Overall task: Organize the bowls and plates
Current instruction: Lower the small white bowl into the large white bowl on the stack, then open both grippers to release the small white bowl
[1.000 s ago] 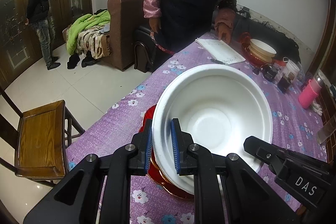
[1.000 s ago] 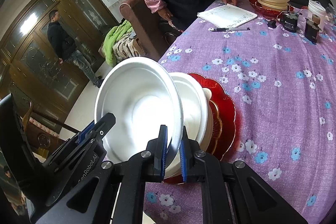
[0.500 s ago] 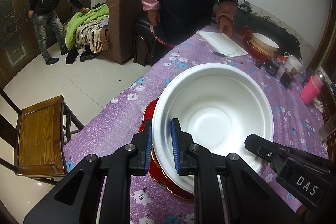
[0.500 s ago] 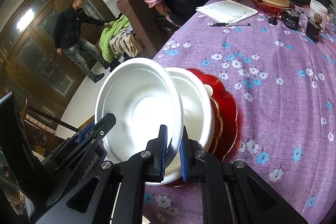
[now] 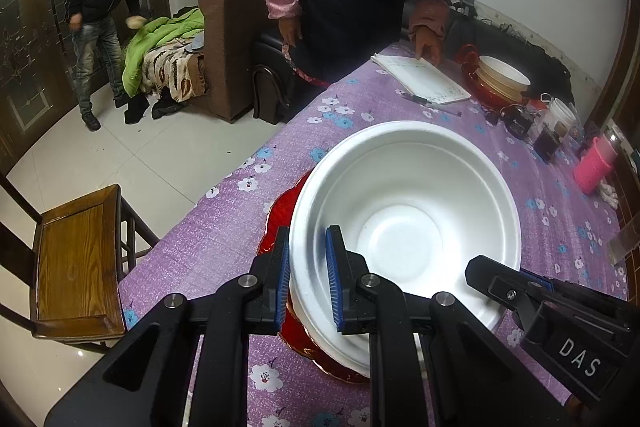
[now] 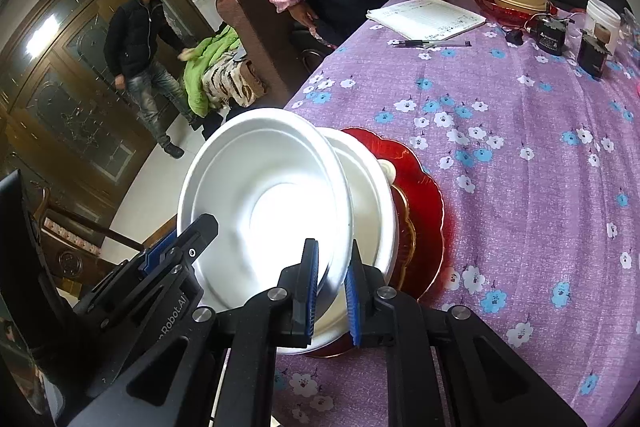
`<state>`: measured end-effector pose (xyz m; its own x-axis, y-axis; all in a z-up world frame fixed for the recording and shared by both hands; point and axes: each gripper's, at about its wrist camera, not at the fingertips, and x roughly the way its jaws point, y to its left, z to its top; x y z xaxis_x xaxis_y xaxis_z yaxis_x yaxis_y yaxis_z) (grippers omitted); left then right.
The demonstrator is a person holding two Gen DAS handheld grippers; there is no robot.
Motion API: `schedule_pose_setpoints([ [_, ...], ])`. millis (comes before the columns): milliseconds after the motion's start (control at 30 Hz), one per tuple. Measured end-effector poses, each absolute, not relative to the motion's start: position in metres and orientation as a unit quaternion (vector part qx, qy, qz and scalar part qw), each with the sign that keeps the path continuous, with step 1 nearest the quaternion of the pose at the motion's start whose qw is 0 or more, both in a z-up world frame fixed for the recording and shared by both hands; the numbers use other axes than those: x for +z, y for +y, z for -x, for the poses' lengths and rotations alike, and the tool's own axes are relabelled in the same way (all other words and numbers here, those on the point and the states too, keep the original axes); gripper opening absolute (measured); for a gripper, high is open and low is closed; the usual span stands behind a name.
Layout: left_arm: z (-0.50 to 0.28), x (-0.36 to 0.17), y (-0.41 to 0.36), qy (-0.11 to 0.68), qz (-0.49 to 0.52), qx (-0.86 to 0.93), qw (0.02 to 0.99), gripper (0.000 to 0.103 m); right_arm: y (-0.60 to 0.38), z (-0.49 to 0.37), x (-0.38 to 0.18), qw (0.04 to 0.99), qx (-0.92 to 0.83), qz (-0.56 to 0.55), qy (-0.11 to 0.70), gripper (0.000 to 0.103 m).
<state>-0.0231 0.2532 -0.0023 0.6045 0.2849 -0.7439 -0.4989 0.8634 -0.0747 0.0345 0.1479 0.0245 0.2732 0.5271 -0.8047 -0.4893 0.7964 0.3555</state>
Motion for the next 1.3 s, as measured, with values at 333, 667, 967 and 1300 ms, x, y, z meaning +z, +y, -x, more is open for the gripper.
schedule_pose_setpoints([
  [333,0.020,-0.005,0.255,0.399,0.137,0.223,0.879,0.015,0.151,-0.034,0.024,0.797,0.312,-0.010,0.517,0.015],
  [667,0.017,-0.004,0.252,0.405,0.135,0.220,0.877,0.016,0.151,-0.034,0.026,0.797,0.308,-0.010,0.519,0.019],
  [967,0.023,0.003,0.254,0.399,0.140,0.223,0.878,0.024,0.148,-0.032,0.033,0.801,0.308,-0.018,0.512,0.045],
  [1300,0.036,0.012,0.239,0.390,0.128,0.209,0.887,0.038,0.134,-0.014,0.055,0.817,0.329,-0.015,0.473,0.083],
])
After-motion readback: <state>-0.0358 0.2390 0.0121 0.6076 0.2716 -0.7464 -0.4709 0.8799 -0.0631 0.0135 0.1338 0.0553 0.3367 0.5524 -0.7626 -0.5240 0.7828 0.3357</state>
